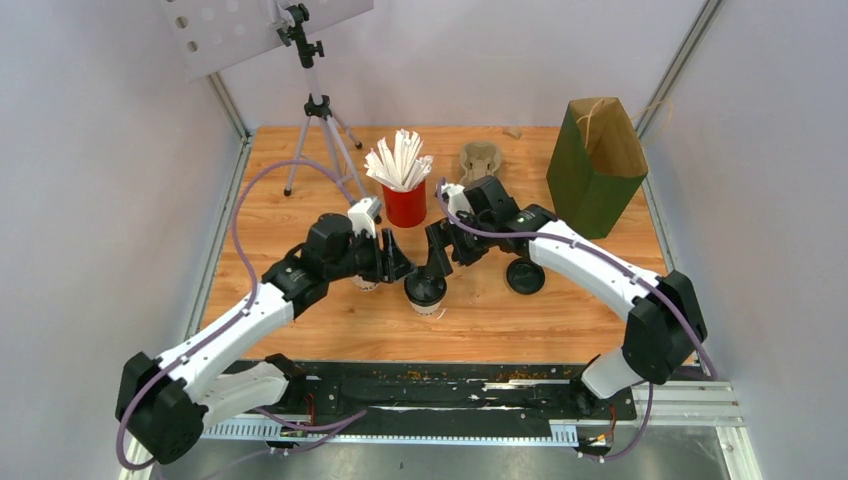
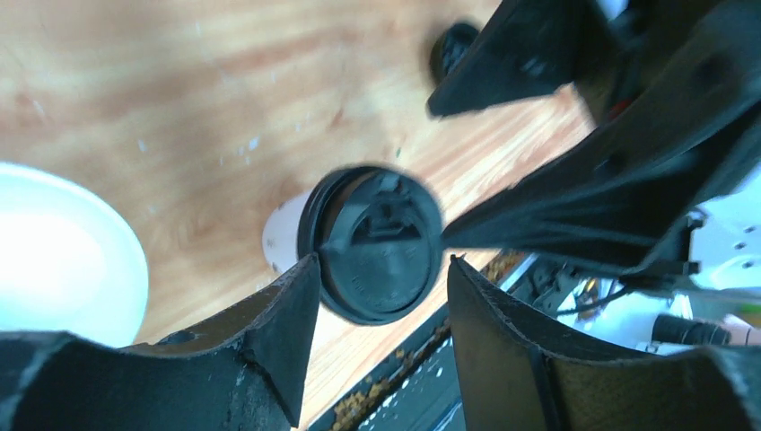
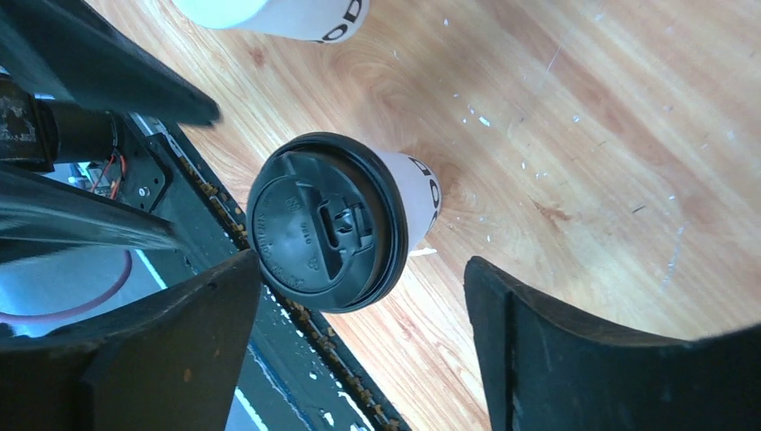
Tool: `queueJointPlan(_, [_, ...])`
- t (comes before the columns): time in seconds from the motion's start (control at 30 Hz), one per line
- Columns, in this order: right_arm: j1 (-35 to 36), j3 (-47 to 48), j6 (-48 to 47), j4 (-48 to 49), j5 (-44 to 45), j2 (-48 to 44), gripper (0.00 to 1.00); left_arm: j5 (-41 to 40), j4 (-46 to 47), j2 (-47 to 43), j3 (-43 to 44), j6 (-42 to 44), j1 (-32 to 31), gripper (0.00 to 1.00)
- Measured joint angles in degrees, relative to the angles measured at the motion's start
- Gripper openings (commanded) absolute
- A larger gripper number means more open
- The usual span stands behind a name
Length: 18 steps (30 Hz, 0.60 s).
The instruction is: Pack the takeout coffee
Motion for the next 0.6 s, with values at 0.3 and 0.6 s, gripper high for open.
queueJointPlan(0.3, [6.5,1.0,-3.9,-0.3,7.6,-4.2,1.0,-14.6,-11.8,-12.0,14.9,6.6,0.0,0.67])
queueJointPlan(0.6, [11.5,2.8,-6.3,-2.5,15.5,-1.7,0.97,-31.1,-26.4,-25.5,15.3,10.0,0.0,0.66])
